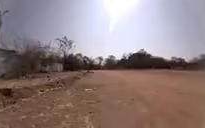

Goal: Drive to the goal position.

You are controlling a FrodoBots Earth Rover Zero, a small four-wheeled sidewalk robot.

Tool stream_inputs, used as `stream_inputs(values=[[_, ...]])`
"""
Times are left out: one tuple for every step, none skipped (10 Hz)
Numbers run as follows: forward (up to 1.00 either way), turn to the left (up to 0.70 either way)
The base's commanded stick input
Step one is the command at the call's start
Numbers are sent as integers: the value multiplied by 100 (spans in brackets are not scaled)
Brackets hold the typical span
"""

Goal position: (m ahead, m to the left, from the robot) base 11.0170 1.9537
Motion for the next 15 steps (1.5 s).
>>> stream_inputs(values=[[100,-39],[100,-19],[100,-5],[100,0],[100,0],[100,0],[100,0],[100,0],[100,0],[100,0],[100,0],[100,0],[100,0],[100,0],[100,0]])
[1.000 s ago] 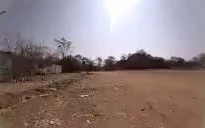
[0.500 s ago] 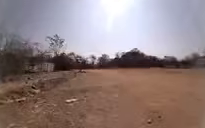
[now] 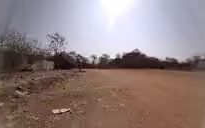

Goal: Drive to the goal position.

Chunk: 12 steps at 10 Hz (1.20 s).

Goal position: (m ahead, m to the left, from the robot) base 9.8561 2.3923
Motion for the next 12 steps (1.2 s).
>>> stream_inputs(values=[[100,0],[100,-13],[100,-23],[100,-29],[100,-36],[100,-32],[100,-7],[100,0],[100,0],[100,0],[100,0],[100,0]])
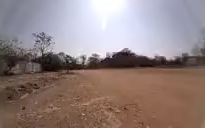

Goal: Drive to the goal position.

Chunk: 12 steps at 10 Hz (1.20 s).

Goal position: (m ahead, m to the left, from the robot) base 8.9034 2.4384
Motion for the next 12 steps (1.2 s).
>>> stream_inputs(values=[[100,0],[100,0],[100,0],[100,0],[100,0],[100,0],[100,0],[100,0],[100,0],[100,0],[100,0],[100,0]])
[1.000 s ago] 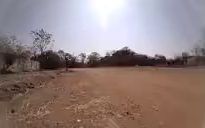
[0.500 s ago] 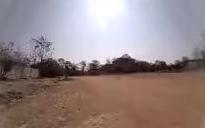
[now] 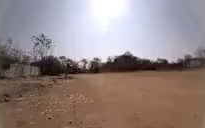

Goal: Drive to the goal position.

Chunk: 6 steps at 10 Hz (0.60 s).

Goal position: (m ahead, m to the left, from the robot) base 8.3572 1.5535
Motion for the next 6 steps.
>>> stream_inputs(values=[[100,0],[100,0],[100,0],[100,0],[100,0],[100,0]])
